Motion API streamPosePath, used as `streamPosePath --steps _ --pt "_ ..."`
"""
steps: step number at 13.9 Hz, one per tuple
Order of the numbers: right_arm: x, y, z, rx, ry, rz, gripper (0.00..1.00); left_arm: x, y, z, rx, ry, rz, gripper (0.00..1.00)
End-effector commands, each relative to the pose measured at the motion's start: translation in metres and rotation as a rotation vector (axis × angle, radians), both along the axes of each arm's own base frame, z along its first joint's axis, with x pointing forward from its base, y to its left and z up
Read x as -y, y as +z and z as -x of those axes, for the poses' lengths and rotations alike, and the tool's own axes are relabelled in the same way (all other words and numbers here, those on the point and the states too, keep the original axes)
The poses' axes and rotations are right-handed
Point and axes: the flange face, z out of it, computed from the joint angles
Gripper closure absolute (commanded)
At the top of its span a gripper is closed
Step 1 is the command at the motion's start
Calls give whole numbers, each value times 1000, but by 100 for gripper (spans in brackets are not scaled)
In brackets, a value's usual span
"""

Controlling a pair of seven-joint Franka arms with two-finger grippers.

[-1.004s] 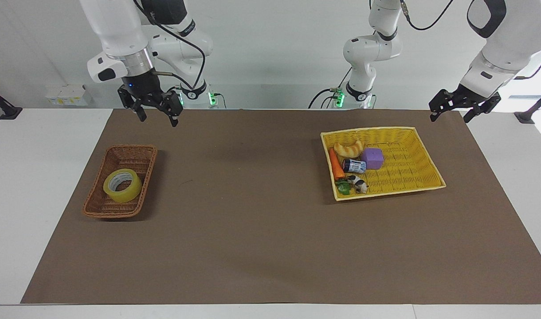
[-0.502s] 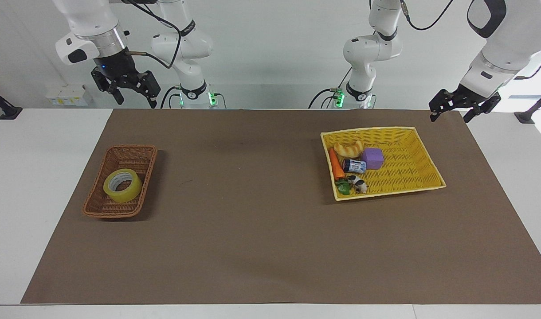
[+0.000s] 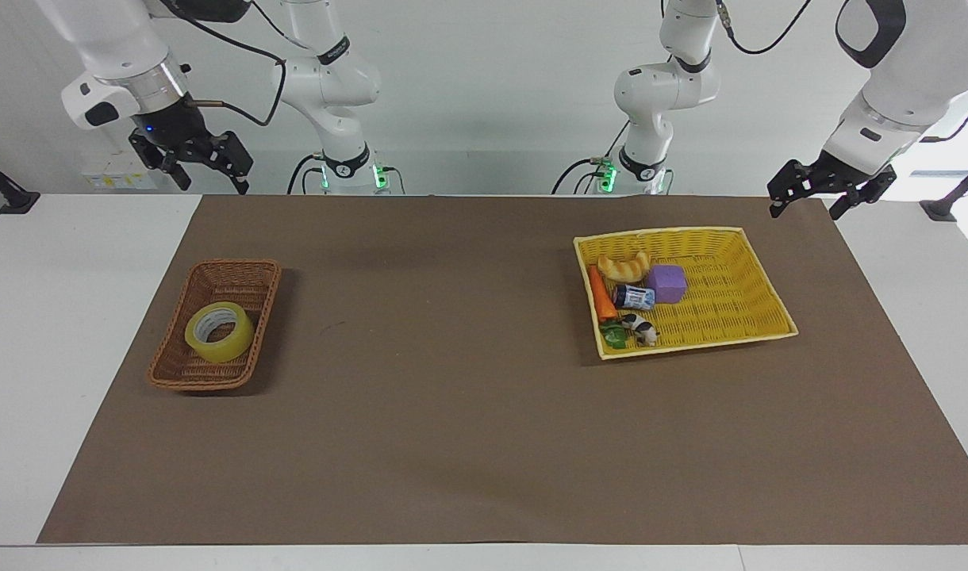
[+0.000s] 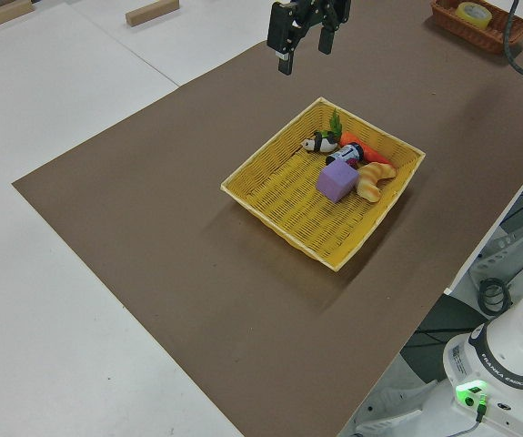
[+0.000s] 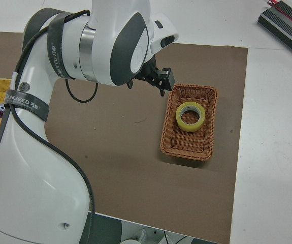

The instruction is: Move tape to another basket

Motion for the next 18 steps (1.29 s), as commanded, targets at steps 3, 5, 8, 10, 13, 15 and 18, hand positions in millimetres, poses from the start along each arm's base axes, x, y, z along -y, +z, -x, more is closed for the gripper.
streamPosePath --steps 3,5,8,10,13,15,18 --pt "-10 15 -19 41 29 16 0 -3 5 0 1 -6 -19 0" --pt "-8 19 -18 52 26 14 0 -2 5 0 1 -8 -19 0" --pt "-18 14 -12 42 52 33 0 -3 5 0 1 -6 -19 0" --pt "-18 10 -9 53 55 32 0 -2 5 0 1 -8 -19 0" --pt "-19 6 -9 60 58 34 0 -4 5 0 1 -5 -19 0" --pt "-19 4 -5 62 60 32 0 -2 5 0 1 -8 -19 0" --pt "-20 3 -5 69 65 31 0 -4 5 0 1 -5 -19 0"
